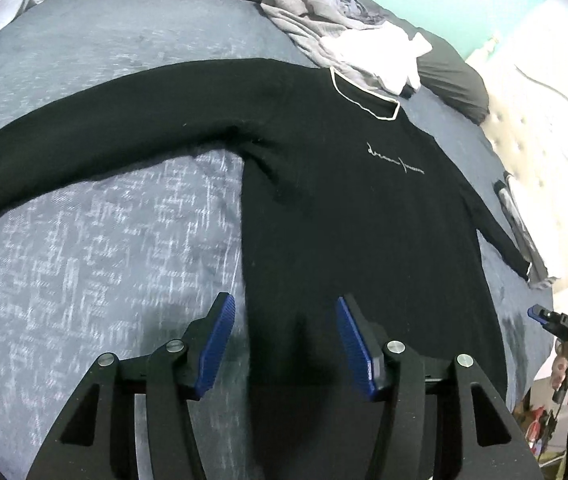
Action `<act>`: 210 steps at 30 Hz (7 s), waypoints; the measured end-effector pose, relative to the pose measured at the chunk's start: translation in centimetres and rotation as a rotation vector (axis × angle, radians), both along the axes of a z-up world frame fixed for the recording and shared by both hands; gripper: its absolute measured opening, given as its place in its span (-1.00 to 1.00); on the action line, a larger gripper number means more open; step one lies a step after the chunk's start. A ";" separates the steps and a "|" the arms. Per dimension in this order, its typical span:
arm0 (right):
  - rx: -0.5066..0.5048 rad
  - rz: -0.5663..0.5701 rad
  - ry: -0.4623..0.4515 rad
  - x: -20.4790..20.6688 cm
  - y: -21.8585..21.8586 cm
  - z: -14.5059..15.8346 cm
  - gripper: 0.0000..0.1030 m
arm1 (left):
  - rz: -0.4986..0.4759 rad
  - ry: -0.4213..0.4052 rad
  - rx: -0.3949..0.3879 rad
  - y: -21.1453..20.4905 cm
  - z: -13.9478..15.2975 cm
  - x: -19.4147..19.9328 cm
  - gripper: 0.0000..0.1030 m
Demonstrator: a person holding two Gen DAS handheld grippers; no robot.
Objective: Fold clothes
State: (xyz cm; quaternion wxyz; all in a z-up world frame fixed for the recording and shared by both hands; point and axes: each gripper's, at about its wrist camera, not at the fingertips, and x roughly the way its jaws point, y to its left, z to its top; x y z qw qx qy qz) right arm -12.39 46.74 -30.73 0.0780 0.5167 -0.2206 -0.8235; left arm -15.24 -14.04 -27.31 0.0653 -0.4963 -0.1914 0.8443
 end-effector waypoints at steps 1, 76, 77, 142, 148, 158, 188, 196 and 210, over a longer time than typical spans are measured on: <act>-0.001 -0.007 0.004 -0.6 0.1 -0.1 -0.33 | 0.004 0.007 -0.005 0.0 -0.1 -0.3 0.11; 0.245 -0.627 0.264 -5.5 19.2 1.0 -0.89 | 0.151 0.174 0.020 0.0 -1.7 -0.2 0.22; 0.238 -0.613 0.279 -5.8 18.7 1.7 -0.89 | 0.151 0.178 0.021 0.0 -1.5 0.0 0.22; 0.018 0.589 0.124 -5.8 -33.7 0.6 -0.81 | 0.132 0.242 0.146 -1.2 1.3 5.2 0.23; -0.048 0.580 0.089 -5.3 -32.5 0.3 -0.34 | 0.119 0.235 0.141 -0.8 1.1 5.0 0.23; 0.072 0.437 0.115 -5.4 -25.7 1.7 -0.21 | 0.043 0.198 0.107 1.6 0.1 3.9 0.23; 0.451 0.138 0.009 -16.8 -10.1 -4.2 -0.02 | -0.099 0.029 -0.146 6.8 -4.7 0.3 0.23; 0.537 0.127 0.035 -19.6 -10.6 -4.9 -0.02 | -0.114 0.027 -0.169 7.5 -5.1 0.2 0.30; 0.538 0.082 0.079 -20.0 -8.3 -4.9 -0.05 | -0.124 0.023 -0.173 7.7 -5.7 0.0 0.34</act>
